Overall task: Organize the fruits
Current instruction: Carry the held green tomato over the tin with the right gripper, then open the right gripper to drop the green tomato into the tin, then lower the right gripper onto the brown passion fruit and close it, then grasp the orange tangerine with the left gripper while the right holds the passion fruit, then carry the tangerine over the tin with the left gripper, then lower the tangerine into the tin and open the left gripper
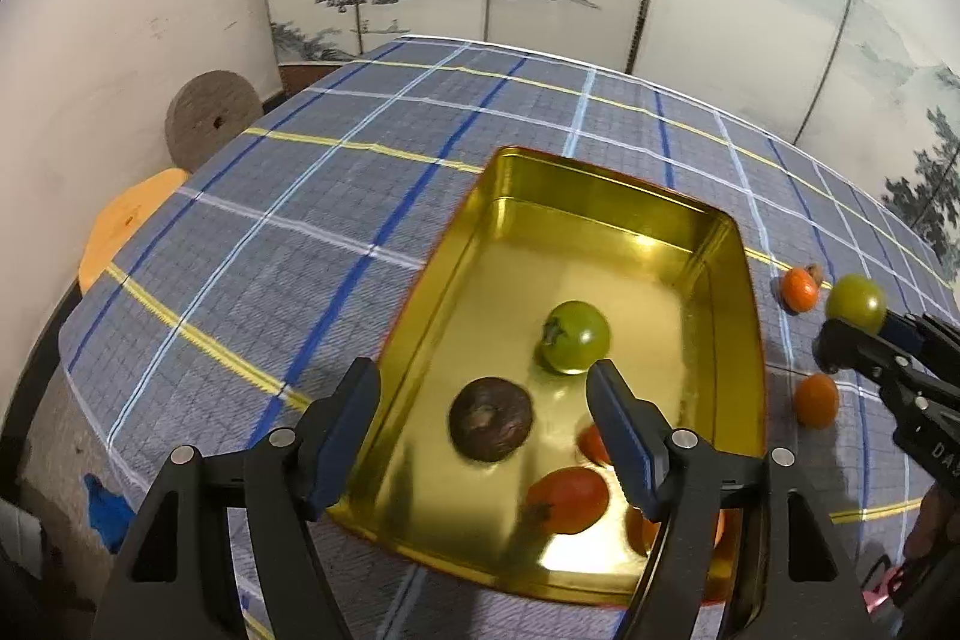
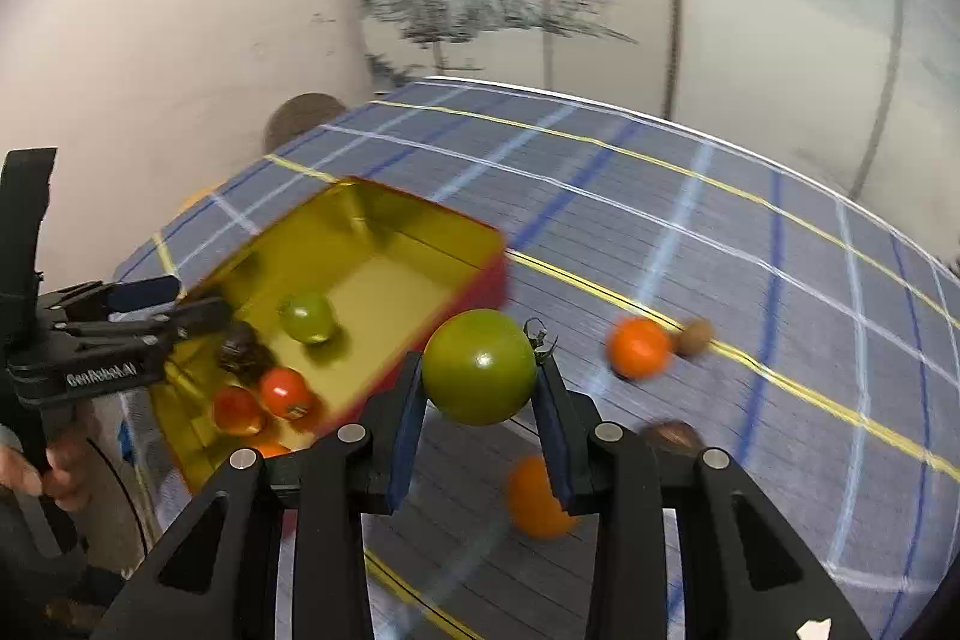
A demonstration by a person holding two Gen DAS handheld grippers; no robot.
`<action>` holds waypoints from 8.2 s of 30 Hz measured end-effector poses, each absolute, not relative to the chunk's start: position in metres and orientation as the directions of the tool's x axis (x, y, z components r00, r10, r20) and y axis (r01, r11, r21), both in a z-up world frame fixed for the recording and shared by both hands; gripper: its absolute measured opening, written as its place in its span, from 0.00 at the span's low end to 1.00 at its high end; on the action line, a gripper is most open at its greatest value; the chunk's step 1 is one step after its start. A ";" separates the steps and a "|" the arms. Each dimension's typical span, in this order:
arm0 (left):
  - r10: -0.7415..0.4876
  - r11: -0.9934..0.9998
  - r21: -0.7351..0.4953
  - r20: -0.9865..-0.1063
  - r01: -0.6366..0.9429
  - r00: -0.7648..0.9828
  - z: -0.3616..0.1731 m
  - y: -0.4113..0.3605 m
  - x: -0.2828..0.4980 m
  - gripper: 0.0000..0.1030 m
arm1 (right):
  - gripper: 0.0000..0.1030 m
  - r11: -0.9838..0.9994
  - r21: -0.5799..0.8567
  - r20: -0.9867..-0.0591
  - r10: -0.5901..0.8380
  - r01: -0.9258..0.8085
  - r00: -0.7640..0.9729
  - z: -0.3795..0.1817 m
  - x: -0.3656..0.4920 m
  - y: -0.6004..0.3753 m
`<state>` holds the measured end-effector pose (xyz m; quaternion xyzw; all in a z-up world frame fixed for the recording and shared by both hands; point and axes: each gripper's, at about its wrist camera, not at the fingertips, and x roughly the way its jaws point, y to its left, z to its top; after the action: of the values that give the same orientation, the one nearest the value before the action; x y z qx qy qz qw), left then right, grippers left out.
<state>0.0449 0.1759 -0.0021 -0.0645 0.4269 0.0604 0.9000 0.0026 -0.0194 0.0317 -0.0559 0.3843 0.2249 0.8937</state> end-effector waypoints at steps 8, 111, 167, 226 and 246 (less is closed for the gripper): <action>0.071 0.978 -0.066 -0.783 -0.197 0.618 -0.004 0.190 0.038 0.70 | 0.32 0.835 0.044 -0.733 0.400 -0.548 0.551 0.020 0.008 0.039; -0.183 0.975 -0.082 -0.817 0.204 0.547 -0.011 -0.007 0.070 0.70 | 0.35 0.992 -0.021 -0.773 0.064 -0.126 0.631 -0.037 0.015 -0.155; -0.217 0.962 -0.106 -0.858 0.252 0.466 -0.047 -0.041 0.090 0.36 | 0.35 1.000 0.001 -0.780 0.009 -0.012 0.625 -0.037 -0.001 -0.202; 0.045 0.999 0.032 -0.807 -0.032 0.588 -0.015 0.112 0.081 0.36 | 0.35 1.000 -0.009 -0.782 -0.002 -0.009 0.623 -0.038 0.000 -0.199; 0.049 0.998 0.026 -0.828 -0.049 0.558 -0.030 0.123 0.084 0.36 | 0.35 1.000 -0.012 -0.783 -0.004 -0.008 0.622 -0.038 0.000 -0.197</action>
<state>0.0837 0.1229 -0.0301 0.0001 0.4690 0.0278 0.8827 0.0000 -0.1973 -0.0379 -0.0073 0.4346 0.0011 0.9006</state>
